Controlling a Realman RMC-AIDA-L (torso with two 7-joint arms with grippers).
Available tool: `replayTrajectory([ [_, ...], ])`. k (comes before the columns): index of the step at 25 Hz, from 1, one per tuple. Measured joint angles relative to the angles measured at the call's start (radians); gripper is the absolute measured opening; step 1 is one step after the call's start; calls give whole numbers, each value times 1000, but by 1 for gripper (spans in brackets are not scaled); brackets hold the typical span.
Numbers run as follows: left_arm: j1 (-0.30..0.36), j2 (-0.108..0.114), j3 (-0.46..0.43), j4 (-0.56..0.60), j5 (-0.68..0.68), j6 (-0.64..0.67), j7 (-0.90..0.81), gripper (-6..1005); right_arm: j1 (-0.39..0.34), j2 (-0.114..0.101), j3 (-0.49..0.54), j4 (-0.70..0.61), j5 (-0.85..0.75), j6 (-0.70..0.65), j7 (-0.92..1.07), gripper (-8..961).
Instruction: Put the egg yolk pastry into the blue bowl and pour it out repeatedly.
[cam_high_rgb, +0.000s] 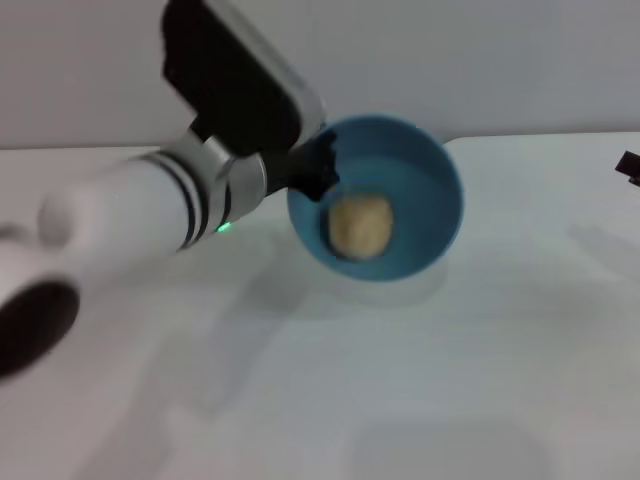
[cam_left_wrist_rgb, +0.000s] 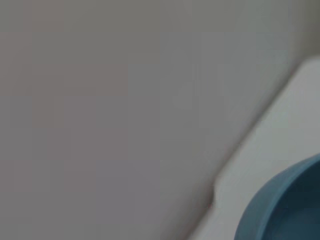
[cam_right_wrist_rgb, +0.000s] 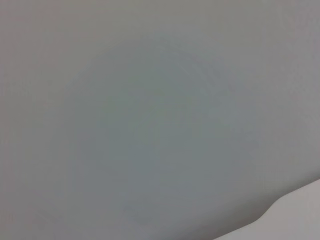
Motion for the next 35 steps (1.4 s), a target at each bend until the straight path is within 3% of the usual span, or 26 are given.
replayTrajectory([
  [4,123,-2,81,13,0,290,93,3,-2,2,1,1,2,1,-6,394],
  [8,175,-8,162,100,0,534,195,4,4,3,1,2,2,2,-12,394],
  [14,172,-17,323,376,-36,1095,330,5,7,5,1,2,3,3,-12,395],
  [18,104,-17,459,512,-218,1344,485,5,1,7,1,2,4,4,-13,395],
  [23,28,-17,614,602,-462,1569,632,6,0,8,4,5,4,4,-13,395],
  [27,-17,-17,680,614,-610,1650,652,6,-1,9,14,10,4,7,-13,395],
  [35,-18,-17,721,610,-684,1768,606,8,-5,9,15,12,4,21,-14,394],
])
